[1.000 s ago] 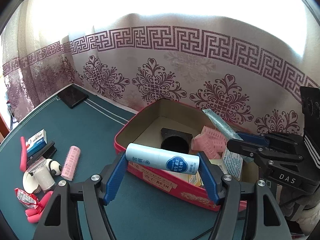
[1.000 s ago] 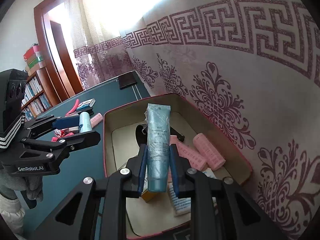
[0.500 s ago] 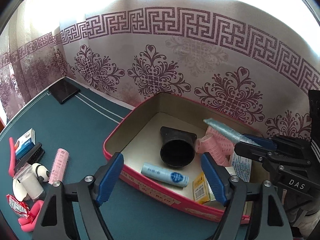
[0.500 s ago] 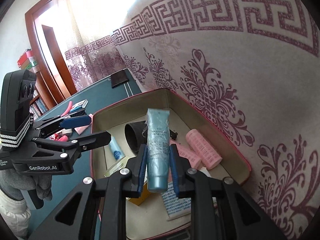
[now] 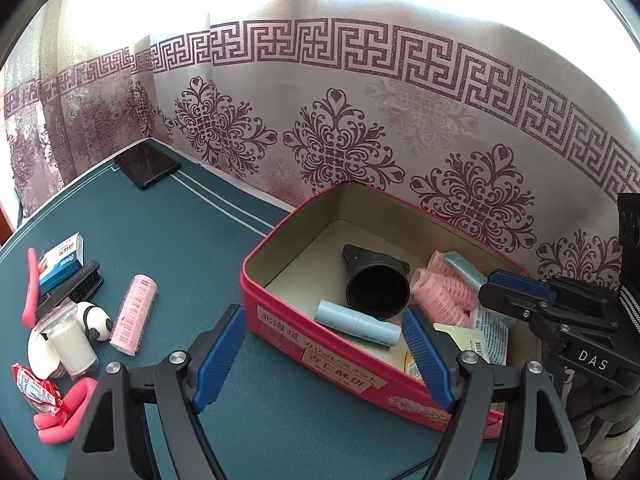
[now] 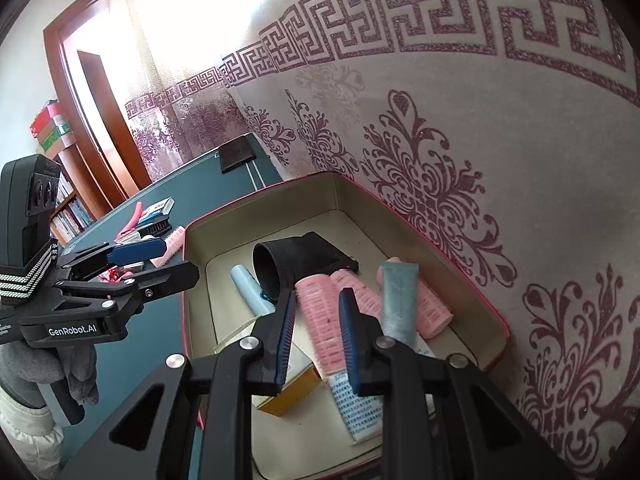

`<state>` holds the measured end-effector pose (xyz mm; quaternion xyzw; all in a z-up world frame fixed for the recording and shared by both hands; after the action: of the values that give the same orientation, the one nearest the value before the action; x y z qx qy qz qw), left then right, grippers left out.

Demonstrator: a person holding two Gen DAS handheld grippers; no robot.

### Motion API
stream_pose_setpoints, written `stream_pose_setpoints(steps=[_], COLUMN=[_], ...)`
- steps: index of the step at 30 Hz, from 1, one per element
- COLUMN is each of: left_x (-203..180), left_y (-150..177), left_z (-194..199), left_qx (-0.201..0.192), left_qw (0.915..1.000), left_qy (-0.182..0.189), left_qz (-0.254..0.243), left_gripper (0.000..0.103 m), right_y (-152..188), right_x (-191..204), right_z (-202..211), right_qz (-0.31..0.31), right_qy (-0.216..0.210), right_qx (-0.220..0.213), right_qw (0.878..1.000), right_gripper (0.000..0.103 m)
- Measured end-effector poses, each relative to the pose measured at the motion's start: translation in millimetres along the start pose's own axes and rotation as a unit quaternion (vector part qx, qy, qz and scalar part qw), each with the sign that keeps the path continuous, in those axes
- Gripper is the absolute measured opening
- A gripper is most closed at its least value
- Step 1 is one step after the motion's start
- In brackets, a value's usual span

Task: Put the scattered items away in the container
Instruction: 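Carry the tube and bottle into the red tin box and release both, then move both grippers back over the scattered items on the table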

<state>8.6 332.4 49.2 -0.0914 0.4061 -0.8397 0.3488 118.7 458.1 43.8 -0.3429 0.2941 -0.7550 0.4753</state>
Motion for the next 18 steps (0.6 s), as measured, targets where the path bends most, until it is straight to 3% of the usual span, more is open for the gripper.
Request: stream_pose_setpoints(steps=[4,6,8,10,18], left_x=[4.3,7.6,11.6,17.0,50.3], left_y=[3.2,5.8,8.8,12.8,31.3], left_z=[4.3,6.9,9.5,12.9,32.9], left_qx=[0.000,0.000,0.001,0.001,-0.005], left_qw=[1.0000,0.9999,0.9998,0.9996,0.9972], left_qy=[-0.005,-0.008,-0.011,-0.015,-0.041], left_qz=[0.008,0.013,0.018,0.026,0.063], left_gripper=[0.081,0.081,0.081,0.081,0.081], right_y=[0.3,0.6,1.4,2.0,6.9], right_x=[5.9,10.1,14.2,18.9,49.7], right_z=[1.4,0.7,0.3,1.0,-3.3], right_qz=[0.002,0.004,0.005,0.007,0.033], right_qy=[-0.004,-0.008,-0.011,-0.015,-0.039], right_qx=[0.001,0.004,0.006,0.004,0.010], right_qw=[1.000,1.000,1.000,1.000,0.999], right_gripper=[0.026,0.032,0.056,0.065,0.066])
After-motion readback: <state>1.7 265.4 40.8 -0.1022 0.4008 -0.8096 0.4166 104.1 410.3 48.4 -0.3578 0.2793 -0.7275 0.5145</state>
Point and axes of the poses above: each gripper's, at about its wrist camera, not at the fingertips, and z roughly against the way its jaws point, x to its left, y to its underside, the point moved 5 cm from there along -z, roughly the way its jaws point, and after that the axes turned 4 degrees about -x, right-handed, at the moved point
